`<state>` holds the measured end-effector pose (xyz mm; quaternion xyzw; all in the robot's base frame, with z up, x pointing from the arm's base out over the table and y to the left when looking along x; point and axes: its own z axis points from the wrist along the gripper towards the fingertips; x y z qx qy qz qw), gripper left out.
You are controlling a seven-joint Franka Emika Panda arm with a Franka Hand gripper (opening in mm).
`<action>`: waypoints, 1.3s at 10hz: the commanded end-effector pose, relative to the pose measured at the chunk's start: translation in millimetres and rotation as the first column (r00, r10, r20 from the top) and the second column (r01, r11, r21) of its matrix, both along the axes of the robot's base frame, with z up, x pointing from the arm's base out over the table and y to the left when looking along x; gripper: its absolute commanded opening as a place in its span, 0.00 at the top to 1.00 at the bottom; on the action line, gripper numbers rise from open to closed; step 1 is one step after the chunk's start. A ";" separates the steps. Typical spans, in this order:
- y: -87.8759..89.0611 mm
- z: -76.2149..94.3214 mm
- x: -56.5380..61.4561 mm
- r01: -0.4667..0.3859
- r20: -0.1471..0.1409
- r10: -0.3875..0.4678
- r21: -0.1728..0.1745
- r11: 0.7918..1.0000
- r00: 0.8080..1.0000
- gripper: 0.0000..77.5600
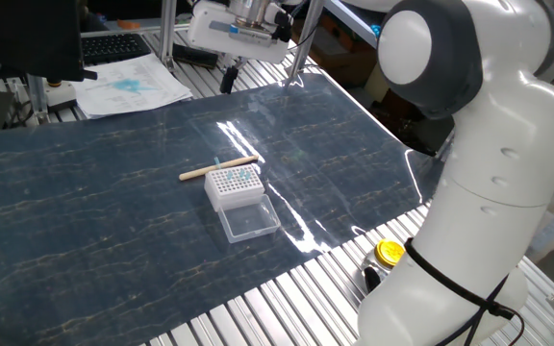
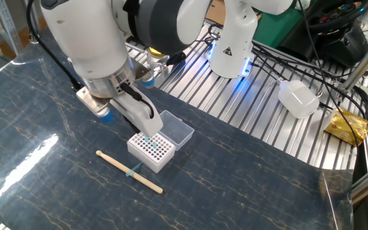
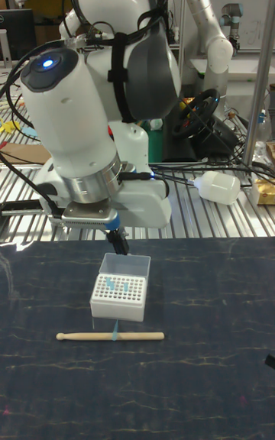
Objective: Insert a medium pipette tip into the holder for medium pipette tips
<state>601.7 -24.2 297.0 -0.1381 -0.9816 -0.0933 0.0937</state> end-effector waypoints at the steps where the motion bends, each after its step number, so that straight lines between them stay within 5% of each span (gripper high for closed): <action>1: -0.4 1.9 0.7 -0.009 -0.013 0.009 -0.003 1.000 1.000 1.00; 4: -0.4 1.9 0.7 0.014 -0.045 -0.014 0.009 1.000 0.999 1.00; 7: -0.4 1.9 0.7 0.034 -0.084 -0.035 -0.016 0.999 0.996 1.00; 9: 1.0 -0.7 1.9 0.025 -0.080 -0.030 -0.058 0.998 0.996 1.00; 13: 7.3 -16.3 8.0 0.016 -0.077 -0.021 -0.069 0.997 0.997 1.00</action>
